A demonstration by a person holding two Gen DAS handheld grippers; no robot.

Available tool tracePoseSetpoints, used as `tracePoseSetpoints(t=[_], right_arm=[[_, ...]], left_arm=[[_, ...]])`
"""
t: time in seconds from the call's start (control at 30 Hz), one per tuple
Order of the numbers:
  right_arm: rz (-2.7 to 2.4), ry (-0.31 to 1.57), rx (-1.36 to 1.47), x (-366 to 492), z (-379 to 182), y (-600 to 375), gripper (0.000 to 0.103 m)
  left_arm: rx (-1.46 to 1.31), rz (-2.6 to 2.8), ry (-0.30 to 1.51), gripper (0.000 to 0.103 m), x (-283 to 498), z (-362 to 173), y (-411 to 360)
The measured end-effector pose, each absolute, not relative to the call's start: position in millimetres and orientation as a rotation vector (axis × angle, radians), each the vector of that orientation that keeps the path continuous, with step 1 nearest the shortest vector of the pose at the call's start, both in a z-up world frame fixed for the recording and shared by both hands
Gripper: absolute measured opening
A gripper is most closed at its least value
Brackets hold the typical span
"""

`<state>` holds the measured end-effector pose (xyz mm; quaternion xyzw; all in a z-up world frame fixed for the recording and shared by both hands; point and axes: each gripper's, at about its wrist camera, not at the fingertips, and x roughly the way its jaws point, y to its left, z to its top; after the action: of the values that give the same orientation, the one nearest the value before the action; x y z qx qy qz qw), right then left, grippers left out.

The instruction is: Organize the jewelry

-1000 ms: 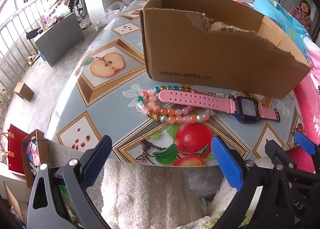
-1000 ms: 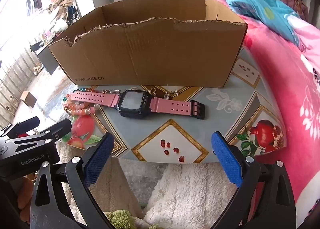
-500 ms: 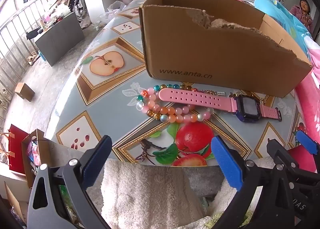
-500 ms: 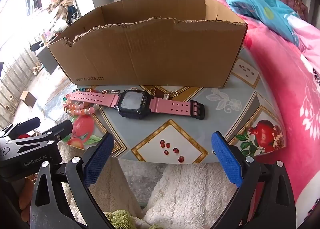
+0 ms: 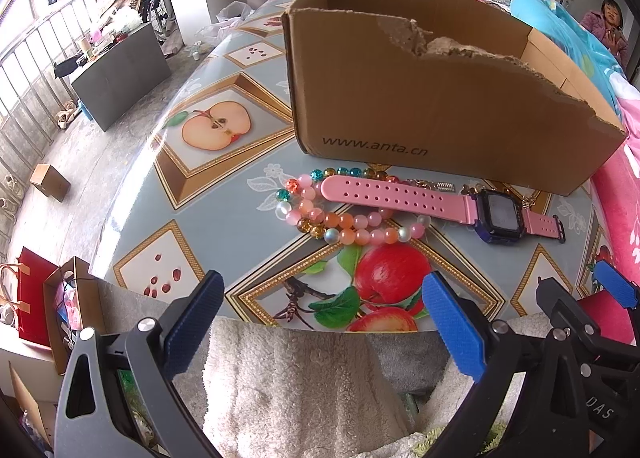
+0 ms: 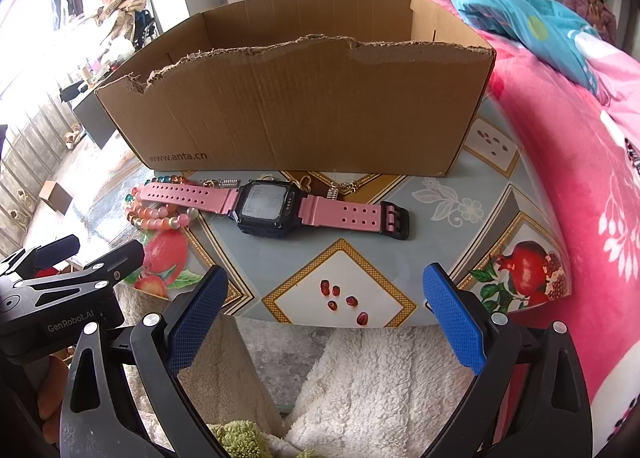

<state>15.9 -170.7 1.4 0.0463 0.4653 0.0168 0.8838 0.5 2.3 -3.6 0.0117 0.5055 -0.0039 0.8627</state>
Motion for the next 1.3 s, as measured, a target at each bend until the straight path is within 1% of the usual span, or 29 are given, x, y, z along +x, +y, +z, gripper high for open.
tracePoseSetpoints(t=[0.93, 1.3], right_arm=[[0.033, 0.969, 0.085, 21, 2, -176, 0.094], [0.060, 0.918, 0.058, 20, 7, -181, 0.094]], left_arm=[[0.026, 0.000, 1.055, 0.097, -5, -3, 11], [-0.030, -0.112, 0.942, 0.097, -16, 9, 20]])
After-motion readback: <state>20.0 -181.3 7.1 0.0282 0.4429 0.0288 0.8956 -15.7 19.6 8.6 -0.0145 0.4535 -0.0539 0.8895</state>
